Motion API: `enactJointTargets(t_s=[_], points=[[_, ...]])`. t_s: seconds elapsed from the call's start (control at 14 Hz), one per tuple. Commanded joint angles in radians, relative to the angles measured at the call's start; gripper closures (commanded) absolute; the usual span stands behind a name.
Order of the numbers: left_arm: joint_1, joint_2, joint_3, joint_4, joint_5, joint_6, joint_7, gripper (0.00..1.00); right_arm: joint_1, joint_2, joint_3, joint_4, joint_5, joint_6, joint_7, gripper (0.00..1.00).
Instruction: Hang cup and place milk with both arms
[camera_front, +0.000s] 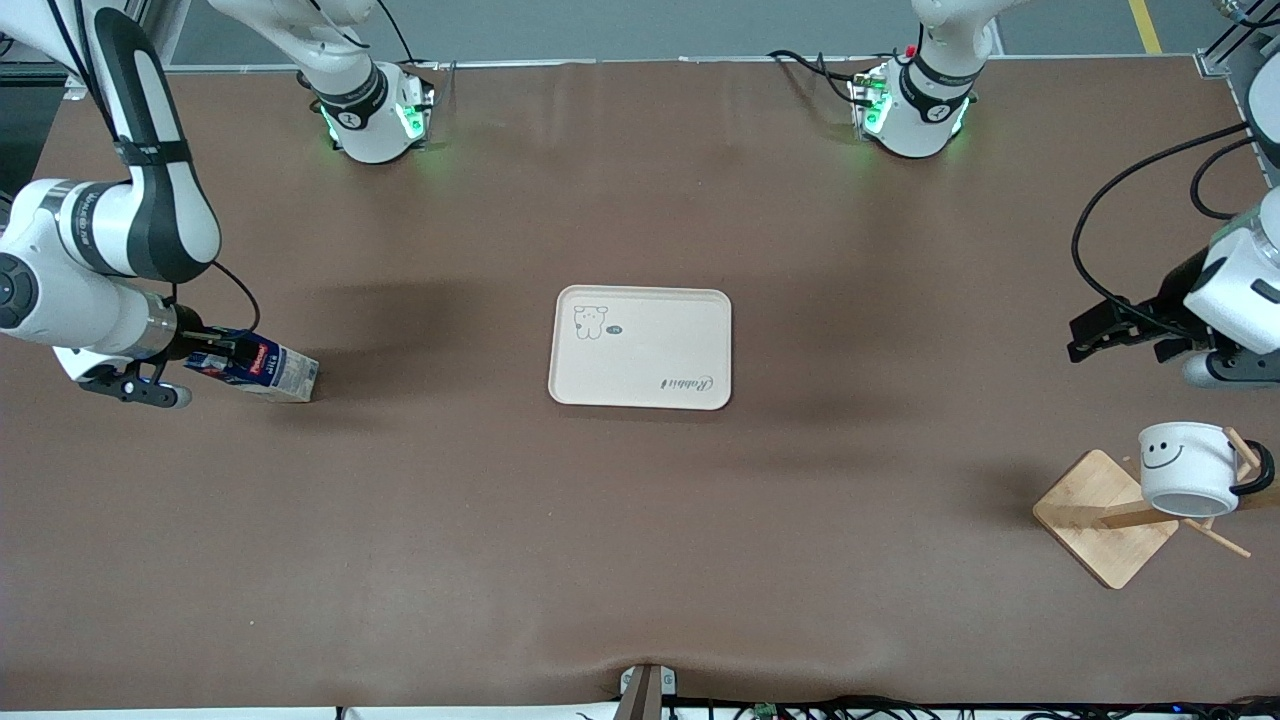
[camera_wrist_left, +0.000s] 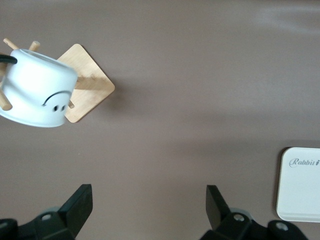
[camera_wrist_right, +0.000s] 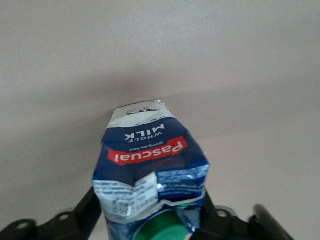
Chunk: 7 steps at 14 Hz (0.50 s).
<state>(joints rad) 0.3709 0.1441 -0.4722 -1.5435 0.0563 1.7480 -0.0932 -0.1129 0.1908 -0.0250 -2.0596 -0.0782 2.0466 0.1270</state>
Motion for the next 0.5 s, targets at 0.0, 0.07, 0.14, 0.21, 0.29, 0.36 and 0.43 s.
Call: enactJointTargets(t_s=[0.0,0.07,0.14,0.21,0.29,0.36,0.43], points=[[0.005,-0.050,-0.011,0.002,0.020,-0.024,-0.016,0.00,-0.024,-0.019,0.020,-0.020,-0.020,0.017,0.000,0.00],[-0.021,-0.063,0.004,0.002,0.019,-0.027,-0.016,0.00,-0.024,-0.019,0.020,-0.017,-0.020,0.017,0.000,0.00],[-0.068,-0.092,0.062,0.000,0.019,-0.045,-0.016,0.00,-0.022,-0.019,0.020,-0.016,-0.021,0.017,0.000,0.00],[-0.135,-0.113,0.129,-0.001,0.014,-0.071,-0.013,0.00,-0.022,-0.019,0.020,-0.011,-0.021,0.017,0.000,0.00],[-0.185,-0.132,0.188,-0.001,0.004,-0.112,-0.010,0.00,-0.022,-0.017,0.020,0.004,-0.021,0.015,0.000,0.00],[-0.216,-0.149,0.222,-0.001,-0.004,-0.140,-0.008,0.00,-0.021,-0.016,0.020,0.021,-0.021,0.015,-0.001,0.00],[-0.245,-0.172,0.237,-0.009,-0.006,-0.165,-0.023,0.00,-0.019,-0.014,0.022,0.044,-0.021,0.012,-0.003,0.00]])
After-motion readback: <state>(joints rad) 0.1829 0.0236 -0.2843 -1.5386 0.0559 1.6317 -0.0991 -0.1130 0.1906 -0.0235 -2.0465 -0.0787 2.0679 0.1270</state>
